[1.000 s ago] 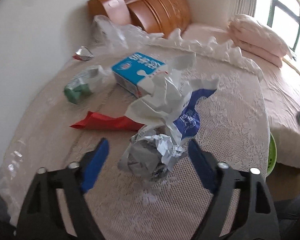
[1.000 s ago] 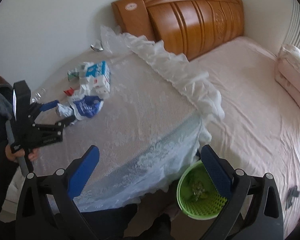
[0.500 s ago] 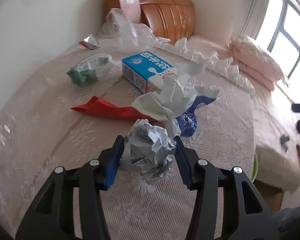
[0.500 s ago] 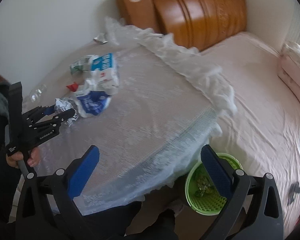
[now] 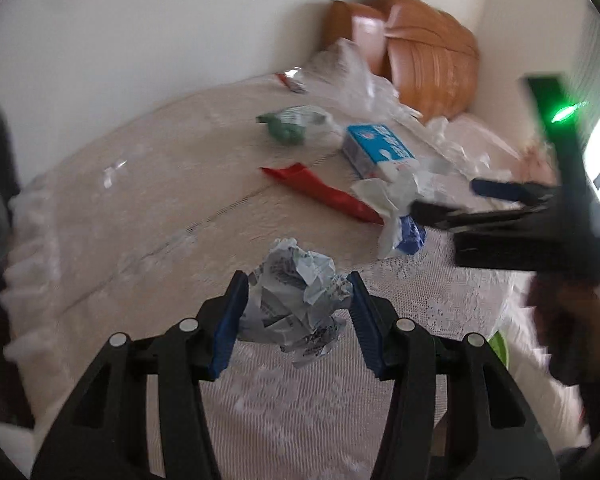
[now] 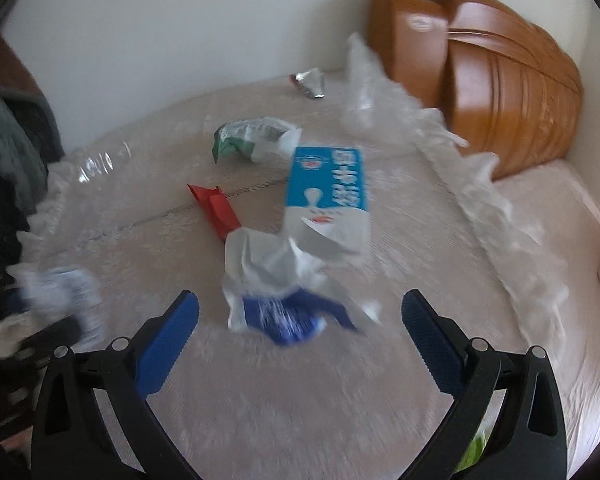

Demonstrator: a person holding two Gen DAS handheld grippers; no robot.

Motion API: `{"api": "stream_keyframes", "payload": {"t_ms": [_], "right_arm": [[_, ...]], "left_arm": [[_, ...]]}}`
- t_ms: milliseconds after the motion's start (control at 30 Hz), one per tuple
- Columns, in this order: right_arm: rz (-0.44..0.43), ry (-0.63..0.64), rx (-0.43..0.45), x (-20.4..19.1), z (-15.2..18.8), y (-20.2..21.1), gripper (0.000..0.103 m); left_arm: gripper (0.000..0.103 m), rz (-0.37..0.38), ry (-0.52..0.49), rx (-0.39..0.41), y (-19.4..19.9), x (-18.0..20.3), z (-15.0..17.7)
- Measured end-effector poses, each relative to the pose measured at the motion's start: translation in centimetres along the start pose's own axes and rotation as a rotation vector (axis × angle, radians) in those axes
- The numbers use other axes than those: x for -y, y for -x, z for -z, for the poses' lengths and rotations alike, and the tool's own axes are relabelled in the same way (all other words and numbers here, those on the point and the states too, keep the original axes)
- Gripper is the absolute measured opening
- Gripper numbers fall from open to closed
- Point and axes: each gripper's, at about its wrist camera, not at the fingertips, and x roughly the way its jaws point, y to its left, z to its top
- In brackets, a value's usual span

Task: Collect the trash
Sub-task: 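Grasp the white-blue plastic bag with the right tool while left tool holds paper, then carry both items to the green wastebasket and open both tools to drop them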

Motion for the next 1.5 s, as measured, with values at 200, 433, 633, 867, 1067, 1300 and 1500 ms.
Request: {"api": "stream_keyframes", "payload": {"t_ms": [200,433,633,867,1067,1300,1500], "right_arm": [[0.067,0.103,-0.052,-1.3,0.2,-4.4,0.101],[0.032,0.114,-0.02,-1.2,0.3,-4.0,0.071],[-0.059,0.067,-0.002,-0.5,0.9,-1.3,0.069],[-0.179,-0.026,0.061,1.4,2.9,5.3,0.069],[-0.124,-0.125,0.069,5.5,6.1,9.3,0.07],[0.004,-0.307,0.053,12.7,12.5,12.2,0.07],[0.122,-0.553,-0.059,19.9,21.6,10.4,0.07]], "left_arm": [[0.05,-0.054,0.062,0.029,2.2,-1.5,0.2],[0.05,-0.082,0.104,0.029,2.5,-3.0,0.2],[0.05,-0.05,0.065,0.033,2.6,-2.1,-0.2],[0.05,0.038,-0.011,0.03,2.4,1.7,-1.0],[0.05,0.147,-0.096,0.016,1.8,7.0,-1.5],[0.05,0.24,-0.215,-0.015,1.3,13.2,-1.2],[0.05,0.303,-0.274,-0.053,1.0,17.4,-0.6]]}}
